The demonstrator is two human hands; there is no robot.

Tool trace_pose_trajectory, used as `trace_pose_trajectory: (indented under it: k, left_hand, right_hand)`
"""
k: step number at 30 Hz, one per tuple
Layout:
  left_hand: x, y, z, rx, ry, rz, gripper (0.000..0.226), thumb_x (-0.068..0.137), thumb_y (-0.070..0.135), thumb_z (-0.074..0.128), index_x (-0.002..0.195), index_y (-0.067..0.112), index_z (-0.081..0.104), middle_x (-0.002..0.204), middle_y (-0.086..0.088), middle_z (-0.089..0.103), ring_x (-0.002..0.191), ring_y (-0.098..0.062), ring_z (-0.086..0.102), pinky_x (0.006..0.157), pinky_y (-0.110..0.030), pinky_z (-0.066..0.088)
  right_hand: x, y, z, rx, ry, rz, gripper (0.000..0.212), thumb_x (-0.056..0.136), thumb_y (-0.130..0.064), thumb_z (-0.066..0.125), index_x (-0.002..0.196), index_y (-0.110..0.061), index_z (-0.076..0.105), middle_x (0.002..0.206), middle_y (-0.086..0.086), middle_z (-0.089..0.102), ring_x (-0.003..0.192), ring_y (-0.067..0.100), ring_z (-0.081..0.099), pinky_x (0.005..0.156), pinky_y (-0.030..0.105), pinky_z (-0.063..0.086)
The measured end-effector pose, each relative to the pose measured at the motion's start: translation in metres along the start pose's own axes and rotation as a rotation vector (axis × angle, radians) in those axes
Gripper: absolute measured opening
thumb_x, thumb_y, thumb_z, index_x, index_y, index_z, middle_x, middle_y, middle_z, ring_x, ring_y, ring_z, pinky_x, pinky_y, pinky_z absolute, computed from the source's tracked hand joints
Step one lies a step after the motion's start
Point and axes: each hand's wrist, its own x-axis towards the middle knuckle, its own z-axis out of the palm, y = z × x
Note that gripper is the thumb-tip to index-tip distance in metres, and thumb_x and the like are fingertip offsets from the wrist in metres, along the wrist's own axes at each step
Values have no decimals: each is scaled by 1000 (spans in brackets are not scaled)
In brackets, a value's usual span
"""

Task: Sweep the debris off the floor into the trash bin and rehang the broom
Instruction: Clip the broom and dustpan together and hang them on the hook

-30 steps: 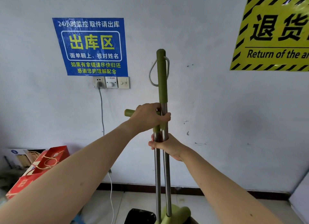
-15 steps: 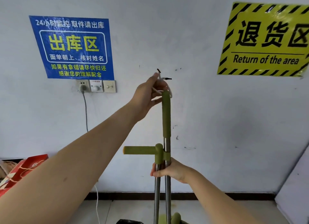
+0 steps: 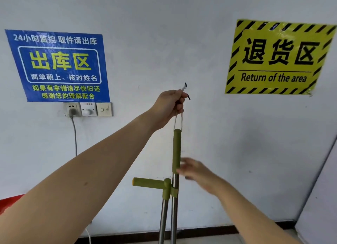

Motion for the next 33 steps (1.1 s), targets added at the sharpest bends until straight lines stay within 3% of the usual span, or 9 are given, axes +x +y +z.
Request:
trace_pose_trajectory:
  k: [4, 8, 12, 15, 19, 25, 29, 33]
  left_hand:
    - [33, -26, 1, 121, -31, -7, 26, 103, 19, 42, 93, 3, 60, 69, -2, 47, 47, -9, 41, 49, -19, 42]
    - [78, -45, -13, 223, -39, 9, 27, 101, 22, 45, 91, 4, 62, 64, -4, 49, 48, -14, 47, 49, -24, 43]
    - [133, -61, -51, 326, -87, -8, 25, 96, 22, 55, 81, 7, 68, 66, 0, 51, 55, -14, 46, 60, -26, 51]
    - [166, -77, -70, 390, -104, -20, 13, 91, 15, 63, 88, 3, 68, 65, -4, 54, 57, -16, 53, 70, -35, 59]
    - [215, -93, -78, 364, -116, -19, 11, 87, 7, 66, 92, -2, 62, 64, -7, 58, 54, -22, 59, 67, -41, 60]
    - [277, -122, -90, 212, 35, 82, 15, 86, 7, 70, 84, -4, 61, 76, -15, 58, 56, -22, 61, 62, -42, 59]
    - [325, -131, -90, 268, 116, 149, 21, 85, 13, 71, 85, -5, 60, 82, -14, 62, 59, -26, 66, 63, -41, 61]
    - [370, -141, -89, 429, 274, 190, 14, 86, 12, 68, 82, 1, 60, 80, -11, 67, 64, -21, 71, 60, -34, 60]
  right_hand:
    - [32, -70, -31, 191, 78, -225, 33, 88, -48, 57, 113, -28, 67, 114, -6, 72, 109, 17, 67, 95, 40, 50]
    - [77, -122, -61, 201, 281, -335, 19, 90, -22, 60, 80, -14, 73, 79, 6, 75, 73, 21, 70, 69, 29, 59]
    - [123, -139, -106, 132, 373, -328, 9, 89, -6, 64, 82, -1, 68, 62, 10, 62, 54, 25, 65, 57, 32, 57]
    - [160, -147, -125, 83, 404, -326, 10, 88, -6, 65, 83, 1, 68, 60, 10, 62, 51, 24, 64, 55, 32, 57]
    - [208, -151, -143, 58, 440, -347, 12, 85, -9, 68, 75, -2, 70, 55, 9, 65, 50, 25, 66, 57, 36, 60]
    - [265, -154, -182, -91, 419, -332, 13, 84, -9, 69, 77, 1, 71, 57, 9, 64, 51, 24, 66, 58, 35, 61]
    - [310, -155, -208, -75, 453, -299, 11, 78, -6, 68, 67, -6, 71, 54, 8, 60, 46, 20, 61, 53, 27, 56]
    - [360, -155, -228, -150, 498, -333, 18, 84, -3, 64, 69, -9, 71, 57, 5, 66, 53, 20, 66, 60, 34, 61]
